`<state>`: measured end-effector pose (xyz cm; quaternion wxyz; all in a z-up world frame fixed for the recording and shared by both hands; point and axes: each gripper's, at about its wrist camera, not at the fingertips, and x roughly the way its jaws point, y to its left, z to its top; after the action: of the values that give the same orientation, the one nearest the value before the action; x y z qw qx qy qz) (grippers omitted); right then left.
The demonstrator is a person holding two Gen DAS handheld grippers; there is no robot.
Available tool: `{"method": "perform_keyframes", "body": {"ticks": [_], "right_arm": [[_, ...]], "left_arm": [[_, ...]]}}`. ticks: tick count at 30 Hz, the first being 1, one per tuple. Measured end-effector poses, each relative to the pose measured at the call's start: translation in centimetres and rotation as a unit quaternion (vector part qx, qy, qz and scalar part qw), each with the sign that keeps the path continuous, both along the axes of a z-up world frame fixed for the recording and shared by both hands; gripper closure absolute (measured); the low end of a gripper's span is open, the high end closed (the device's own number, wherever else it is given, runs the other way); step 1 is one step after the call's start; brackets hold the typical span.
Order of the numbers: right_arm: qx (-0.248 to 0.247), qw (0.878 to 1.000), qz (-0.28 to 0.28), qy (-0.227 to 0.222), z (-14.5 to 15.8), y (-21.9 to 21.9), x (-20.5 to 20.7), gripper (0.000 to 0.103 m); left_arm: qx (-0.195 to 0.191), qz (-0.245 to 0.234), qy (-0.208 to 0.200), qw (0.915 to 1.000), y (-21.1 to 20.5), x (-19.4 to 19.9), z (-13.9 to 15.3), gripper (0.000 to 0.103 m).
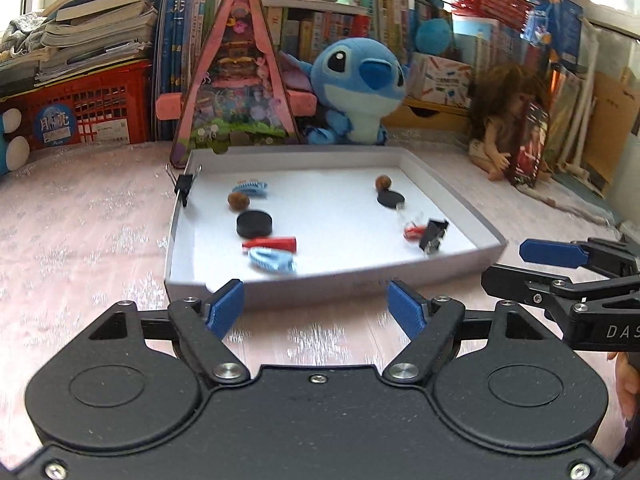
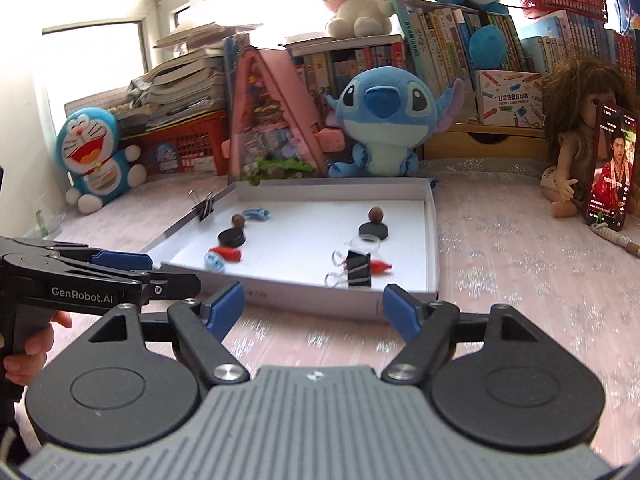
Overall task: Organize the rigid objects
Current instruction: 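Move both open tools back from the tray to the two black lids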
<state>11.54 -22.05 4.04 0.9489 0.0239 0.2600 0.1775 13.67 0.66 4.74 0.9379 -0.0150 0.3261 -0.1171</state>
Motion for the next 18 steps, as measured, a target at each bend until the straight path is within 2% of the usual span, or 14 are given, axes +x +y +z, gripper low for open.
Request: {"method": "perform_keyframes", "body": {"ticks": [18], "right_arm": [[-0.024, 0.999, 0.047, -0.004, -2.5, 1.9, -5.8, 0.016]], "left_arm": [[0.001, -0.017, 0.014, 0.9998, 1.7, -6.2, -2.3, 0.026]]}}
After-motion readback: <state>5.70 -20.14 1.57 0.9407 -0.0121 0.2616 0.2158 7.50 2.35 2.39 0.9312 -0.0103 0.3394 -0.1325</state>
